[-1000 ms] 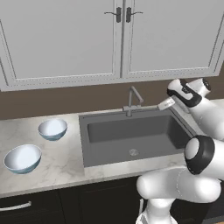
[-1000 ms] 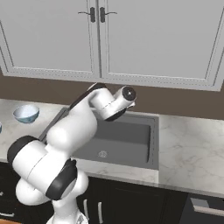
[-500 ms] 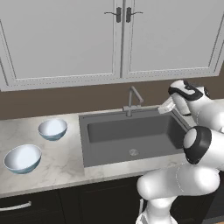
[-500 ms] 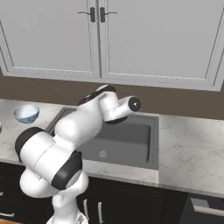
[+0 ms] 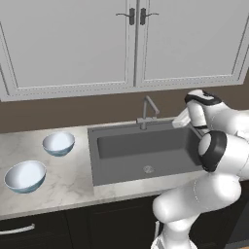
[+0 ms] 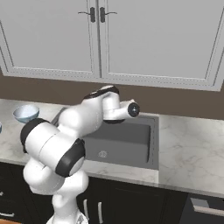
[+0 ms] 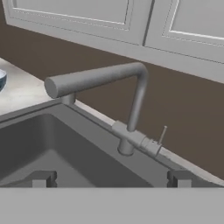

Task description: Rinse each bowl for a few seconds and place them down in the sink or on the counter.

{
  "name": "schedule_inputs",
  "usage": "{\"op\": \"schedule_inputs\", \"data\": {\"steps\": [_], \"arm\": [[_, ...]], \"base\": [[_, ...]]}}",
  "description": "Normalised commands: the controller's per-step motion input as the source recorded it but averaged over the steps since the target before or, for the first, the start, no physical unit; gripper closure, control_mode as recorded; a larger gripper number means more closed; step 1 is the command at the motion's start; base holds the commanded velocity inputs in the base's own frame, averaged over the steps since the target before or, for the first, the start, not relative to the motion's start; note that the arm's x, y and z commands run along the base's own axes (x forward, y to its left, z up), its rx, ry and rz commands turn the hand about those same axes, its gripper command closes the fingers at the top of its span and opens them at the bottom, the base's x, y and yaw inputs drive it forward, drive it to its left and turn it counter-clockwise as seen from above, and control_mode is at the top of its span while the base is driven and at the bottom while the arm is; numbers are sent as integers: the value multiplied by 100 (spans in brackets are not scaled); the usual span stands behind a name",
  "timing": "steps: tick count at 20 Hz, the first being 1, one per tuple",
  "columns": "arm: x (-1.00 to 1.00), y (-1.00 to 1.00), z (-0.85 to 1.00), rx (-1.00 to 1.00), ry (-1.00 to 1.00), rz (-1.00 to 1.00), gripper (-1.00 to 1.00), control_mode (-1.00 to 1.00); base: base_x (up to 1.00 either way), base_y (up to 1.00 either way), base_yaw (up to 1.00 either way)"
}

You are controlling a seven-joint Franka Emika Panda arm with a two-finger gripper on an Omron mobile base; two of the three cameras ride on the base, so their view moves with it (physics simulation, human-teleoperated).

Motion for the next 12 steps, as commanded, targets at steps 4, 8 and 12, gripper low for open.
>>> {"op": "schedule_inputs", "data": {"steps": [4, 8, 12], "arm": [[23, 0, -4, 0, -7, 0, -100, -100], [26, 0, -11, 6, -4, 0, -100, -100], [23, 0, -15, 12, -2, 0, -100, -100]], "base": [[0, 0, 0], [0, 0, 0], [0, 0, 0]]}}
